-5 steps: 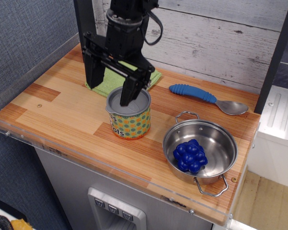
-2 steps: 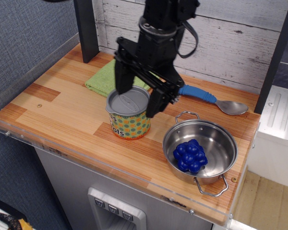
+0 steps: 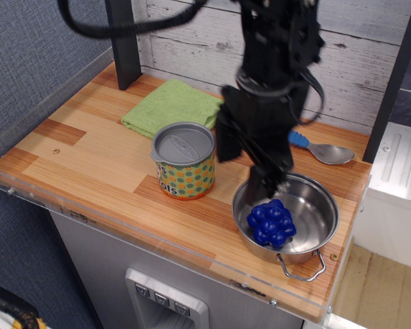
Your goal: Put the grapes on the green rag.
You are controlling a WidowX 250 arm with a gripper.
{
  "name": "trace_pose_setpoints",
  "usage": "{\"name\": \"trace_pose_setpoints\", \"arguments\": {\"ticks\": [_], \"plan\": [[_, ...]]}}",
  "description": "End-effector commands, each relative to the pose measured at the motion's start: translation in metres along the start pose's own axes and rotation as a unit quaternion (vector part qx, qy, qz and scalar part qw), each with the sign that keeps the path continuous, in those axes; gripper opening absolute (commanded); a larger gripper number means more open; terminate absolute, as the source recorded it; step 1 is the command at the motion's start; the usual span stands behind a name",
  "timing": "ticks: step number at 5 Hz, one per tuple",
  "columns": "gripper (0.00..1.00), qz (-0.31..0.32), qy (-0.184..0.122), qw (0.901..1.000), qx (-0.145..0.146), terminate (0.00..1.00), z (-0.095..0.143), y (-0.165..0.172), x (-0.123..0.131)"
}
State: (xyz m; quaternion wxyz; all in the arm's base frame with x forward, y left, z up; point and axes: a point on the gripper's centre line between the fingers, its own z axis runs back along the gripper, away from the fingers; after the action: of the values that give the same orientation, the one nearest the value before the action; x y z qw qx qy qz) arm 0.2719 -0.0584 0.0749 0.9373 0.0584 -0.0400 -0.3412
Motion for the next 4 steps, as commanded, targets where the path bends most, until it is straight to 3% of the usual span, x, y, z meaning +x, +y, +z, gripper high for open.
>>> {"name": "trace_pose_setpoints", "arguments": {"ticks": [1, 2, 4], "plan": [[1.00, -0.073, -0.026, 0.9970, -0.008, 0.00, -0.012, -0.017, 0.021], [1.00, -0.080, -0.044, 0.9958, -0.013, 0.00, -0.021, -0.021, 0.028], [1.00, -0.060, -0.026, 0.9978, -0.011, 0.00, -0.030, -0.023, 0.025]]}}
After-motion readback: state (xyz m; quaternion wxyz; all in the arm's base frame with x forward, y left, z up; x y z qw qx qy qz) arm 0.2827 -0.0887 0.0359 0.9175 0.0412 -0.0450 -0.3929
